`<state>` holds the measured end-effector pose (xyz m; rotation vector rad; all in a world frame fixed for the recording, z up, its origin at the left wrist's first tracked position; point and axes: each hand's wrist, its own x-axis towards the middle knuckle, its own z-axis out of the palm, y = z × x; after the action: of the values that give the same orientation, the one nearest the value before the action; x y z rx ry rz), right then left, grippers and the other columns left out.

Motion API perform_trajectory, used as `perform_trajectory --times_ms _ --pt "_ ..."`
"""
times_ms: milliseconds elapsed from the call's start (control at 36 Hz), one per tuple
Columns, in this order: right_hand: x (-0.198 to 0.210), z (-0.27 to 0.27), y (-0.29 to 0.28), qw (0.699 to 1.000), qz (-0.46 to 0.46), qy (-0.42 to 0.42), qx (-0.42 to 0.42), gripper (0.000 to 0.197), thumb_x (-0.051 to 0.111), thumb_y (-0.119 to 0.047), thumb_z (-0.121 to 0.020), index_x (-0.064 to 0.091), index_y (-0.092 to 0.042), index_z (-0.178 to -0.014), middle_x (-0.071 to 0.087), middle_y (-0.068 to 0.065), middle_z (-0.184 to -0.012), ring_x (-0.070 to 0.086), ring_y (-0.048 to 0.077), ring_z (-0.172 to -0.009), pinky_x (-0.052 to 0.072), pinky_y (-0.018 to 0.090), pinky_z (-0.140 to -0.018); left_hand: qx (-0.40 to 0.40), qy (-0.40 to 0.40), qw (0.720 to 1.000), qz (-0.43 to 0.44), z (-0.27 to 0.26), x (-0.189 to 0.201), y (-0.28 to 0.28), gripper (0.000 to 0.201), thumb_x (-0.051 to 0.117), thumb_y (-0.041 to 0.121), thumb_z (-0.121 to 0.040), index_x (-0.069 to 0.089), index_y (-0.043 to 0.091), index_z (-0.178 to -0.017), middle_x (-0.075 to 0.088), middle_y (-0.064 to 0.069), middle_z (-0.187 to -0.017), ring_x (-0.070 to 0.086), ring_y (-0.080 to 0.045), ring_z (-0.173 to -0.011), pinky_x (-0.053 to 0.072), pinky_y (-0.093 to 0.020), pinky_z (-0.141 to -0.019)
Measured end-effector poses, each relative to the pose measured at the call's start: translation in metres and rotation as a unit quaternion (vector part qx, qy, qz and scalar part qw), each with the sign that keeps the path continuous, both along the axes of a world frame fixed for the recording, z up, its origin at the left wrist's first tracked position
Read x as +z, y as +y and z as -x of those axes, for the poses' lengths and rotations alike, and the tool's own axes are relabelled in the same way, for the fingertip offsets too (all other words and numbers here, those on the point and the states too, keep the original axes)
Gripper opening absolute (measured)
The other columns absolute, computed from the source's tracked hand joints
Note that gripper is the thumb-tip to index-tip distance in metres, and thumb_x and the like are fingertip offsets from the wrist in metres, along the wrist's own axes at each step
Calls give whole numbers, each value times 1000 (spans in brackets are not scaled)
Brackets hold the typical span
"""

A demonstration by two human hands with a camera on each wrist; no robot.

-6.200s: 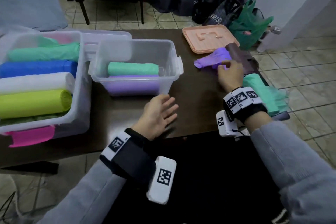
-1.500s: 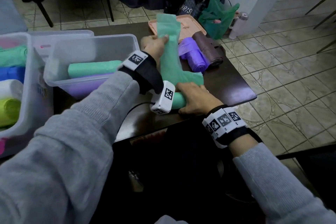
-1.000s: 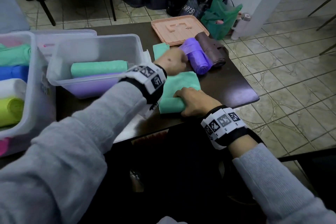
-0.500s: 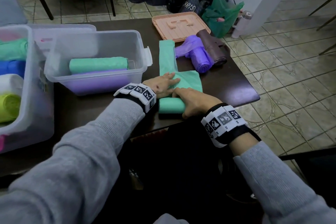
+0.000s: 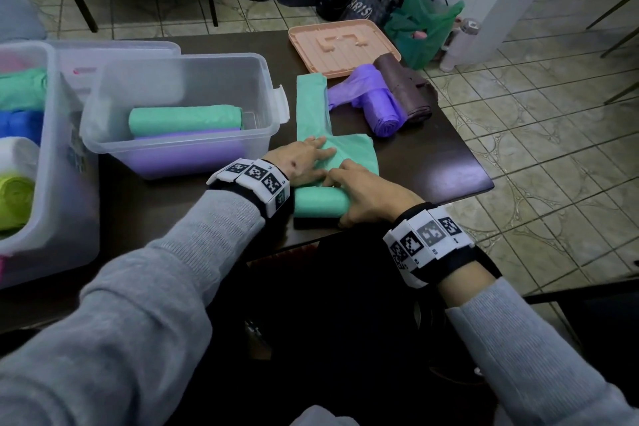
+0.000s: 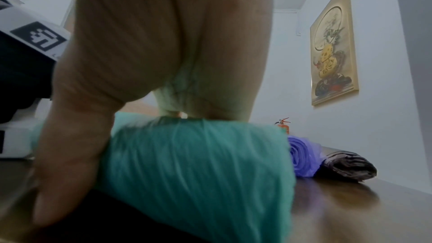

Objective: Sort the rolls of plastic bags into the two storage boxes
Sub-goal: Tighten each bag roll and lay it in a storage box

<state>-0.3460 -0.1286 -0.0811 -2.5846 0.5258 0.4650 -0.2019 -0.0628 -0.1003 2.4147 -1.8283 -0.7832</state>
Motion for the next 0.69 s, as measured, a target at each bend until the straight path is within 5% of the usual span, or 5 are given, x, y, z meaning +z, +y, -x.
perform_trajectory --times_ms 333,444,528,611,694 --pt "0 3 -16 996 -47 -44 -63 58 87 -23 -61 55 -18 -109 53 -6 -103 49 11 -96 35 20 -75 96 64 989 91 8 15 4 61 56 22 -93 29 13 -147 24 -8 -155 24 -24 -142 19 -39 -116" --pt "3 -1 -24 996 -37 -24 -72 56 84 -34 -65 61 -22 -114 55 -8 -102 52 11 -97 38 24 -79 132 86 979 131 15 26 8 36 58 29 -92 57 13 -124 54 -9 -126 53 -22 -112 38 -27 -92" --pt "5 -2 -31 996 -54 -13 -68 62 80 -40 -70 59 -22 -126 57 -5 -103 52 12 -100 35 22 -80 137 122 979 89 14 36 14 33 62 35 -88 60 17 -115 63 -2 -113 55 -14 -94 39 -22 -81" --pt "4 -2 -37 996 -58 -13 -67 69 78 -43 -71 54 -24 -132 59 1 -120 53 15 -115 36 22 -90 126 139 981 41 10 46 20 35 68 36 -84 60 20 -114 65 2 -111 55 -11 -91 39 -22 -80" --pt "1 -4 -42 993 -68 -26 -96 61 79 -44 -69 57 -23 -122 58 1 -117 53 16 -113 40 26 -97 118 129 984 29 10 52 25 40 73 33 -80 62 18 -116 64 1 -116 57 -12 -97 40 -21 -82"
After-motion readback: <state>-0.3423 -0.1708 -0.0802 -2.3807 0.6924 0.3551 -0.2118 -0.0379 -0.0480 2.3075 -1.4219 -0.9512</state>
